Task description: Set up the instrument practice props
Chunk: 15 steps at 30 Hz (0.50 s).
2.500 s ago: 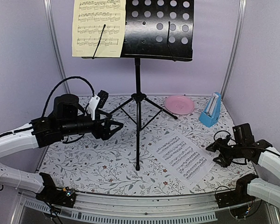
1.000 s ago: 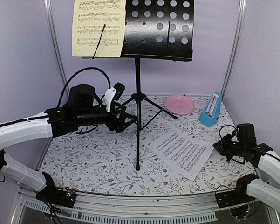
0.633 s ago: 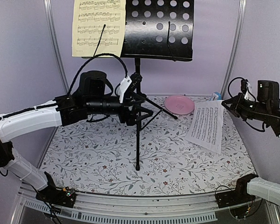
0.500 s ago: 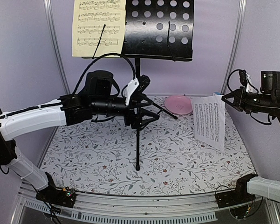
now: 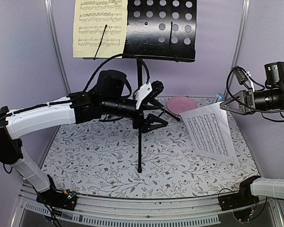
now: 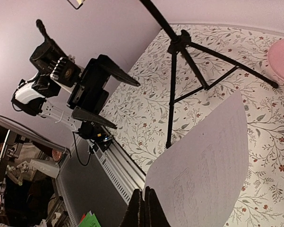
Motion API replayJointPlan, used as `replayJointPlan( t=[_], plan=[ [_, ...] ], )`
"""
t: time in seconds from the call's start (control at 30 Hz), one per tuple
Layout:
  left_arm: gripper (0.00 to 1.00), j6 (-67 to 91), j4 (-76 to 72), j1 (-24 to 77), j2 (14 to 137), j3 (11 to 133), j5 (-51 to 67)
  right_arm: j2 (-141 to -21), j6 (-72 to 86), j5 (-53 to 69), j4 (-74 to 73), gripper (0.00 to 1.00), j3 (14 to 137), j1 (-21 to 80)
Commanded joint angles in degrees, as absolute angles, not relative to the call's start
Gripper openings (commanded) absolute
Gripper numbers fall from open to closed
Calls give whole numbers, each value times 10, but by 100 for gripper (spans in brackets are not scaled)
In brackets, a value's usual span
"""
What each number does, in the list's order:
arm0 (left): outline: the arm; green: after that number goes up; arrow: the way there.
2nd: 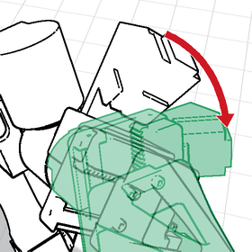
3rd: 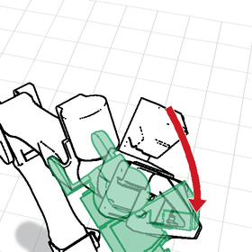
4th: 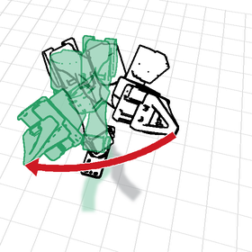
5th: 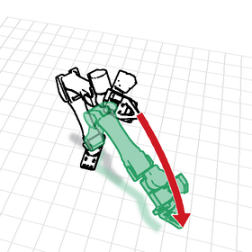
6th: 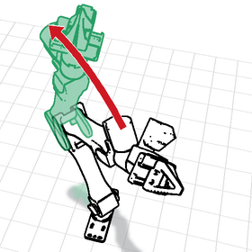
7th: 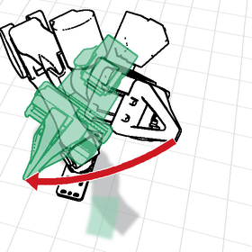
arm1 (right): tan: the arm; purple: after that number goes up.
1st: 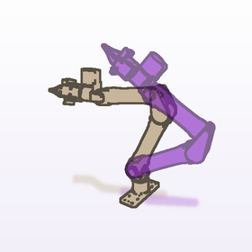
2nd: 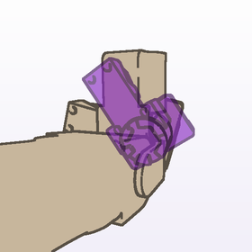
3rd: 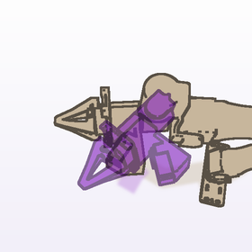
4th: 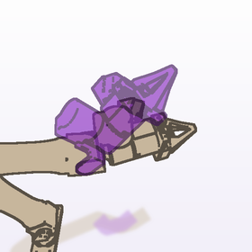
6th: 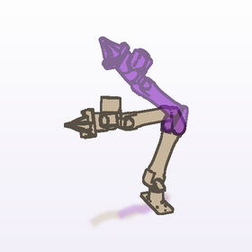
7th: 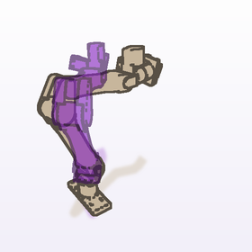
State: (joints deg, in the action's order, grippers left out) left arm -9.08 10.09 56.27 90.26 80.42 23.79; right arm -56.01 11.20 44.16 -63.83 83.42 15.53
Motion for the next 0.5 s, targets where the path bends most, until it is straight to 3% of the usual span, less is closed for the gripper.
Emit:
replayJointPlan(
  t=[0.0,0.23,0.47],
  plan=[
    [82,-127,130,575,926,837,266,-568,74,523,-684,0,854,187],
    [81,-150,144,589,967,870,278,-616,68,521,-697,0,896,290],
    [63,-163,155,605,969,852,265,-690,38,484,-725,0,978,370]
  ],
)
